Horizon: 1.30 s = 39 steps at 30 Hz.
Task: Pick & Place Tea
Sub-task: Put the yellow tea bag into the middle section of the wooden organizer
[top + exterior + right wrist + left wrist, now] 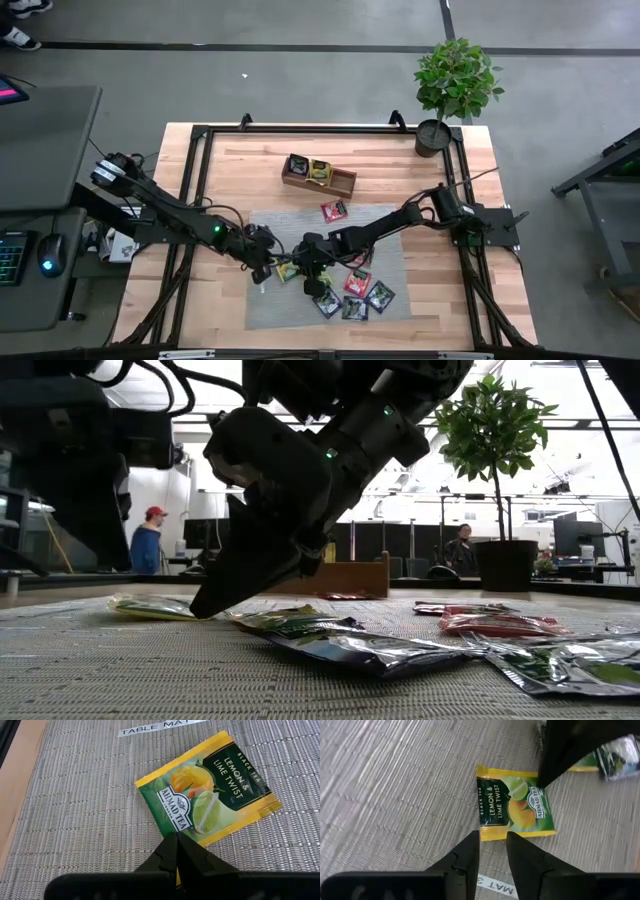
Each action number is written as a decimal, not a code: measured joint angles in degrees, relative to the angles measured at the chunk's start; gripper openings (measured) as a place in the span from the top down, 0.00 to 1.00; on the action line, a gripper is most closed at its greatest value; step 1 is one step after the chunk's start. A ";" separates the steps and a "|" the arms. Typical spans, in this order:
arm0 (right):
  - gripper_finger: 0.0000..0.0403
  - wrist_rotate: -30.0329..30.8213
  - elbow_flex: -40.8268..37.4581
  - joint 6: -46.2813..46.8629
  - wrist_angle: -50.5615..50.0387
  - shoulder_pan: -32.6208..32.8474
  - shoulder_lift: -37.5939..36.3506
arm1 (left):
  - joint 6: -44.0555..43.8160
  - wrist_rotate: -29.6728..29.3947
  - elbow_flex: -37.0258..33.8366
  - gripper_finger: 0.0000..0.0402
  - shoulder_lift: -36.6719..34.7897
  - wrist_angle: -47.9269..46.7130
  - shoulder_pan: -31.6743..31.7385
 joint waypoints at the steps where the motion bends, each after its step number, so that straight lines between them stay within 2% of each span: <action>1: 1.00 0.00 0.00 0.00 0.00 0.00 0.00 | -1.73 -0.02 0.00 0.76 0.41 0.09 0.00; 8: 1.00 -0.17 -0.04 -0.02 0.11 0.00 0.04 | -6.08 1.22 0.02 0.76 3.18 0.33 0.08; 11: 1.00 -0.15 -0.04 -0.02 0.10 0.04 0.04 | -5.64 4.86 0.02 0.76 3.95 0.60 1.69; 19: 1.00 -0.43 -0.07 0.02 0.04 0.03 0.07 | 4.86 14.59 0.00 0.76 4.05 4.96 9.17; 39: 1.00 -1.18 -0.07 -0.04 -0.02 0.11 0.11 | 21.21 36.48 -0.02 0.76 4.03 1.26 22.80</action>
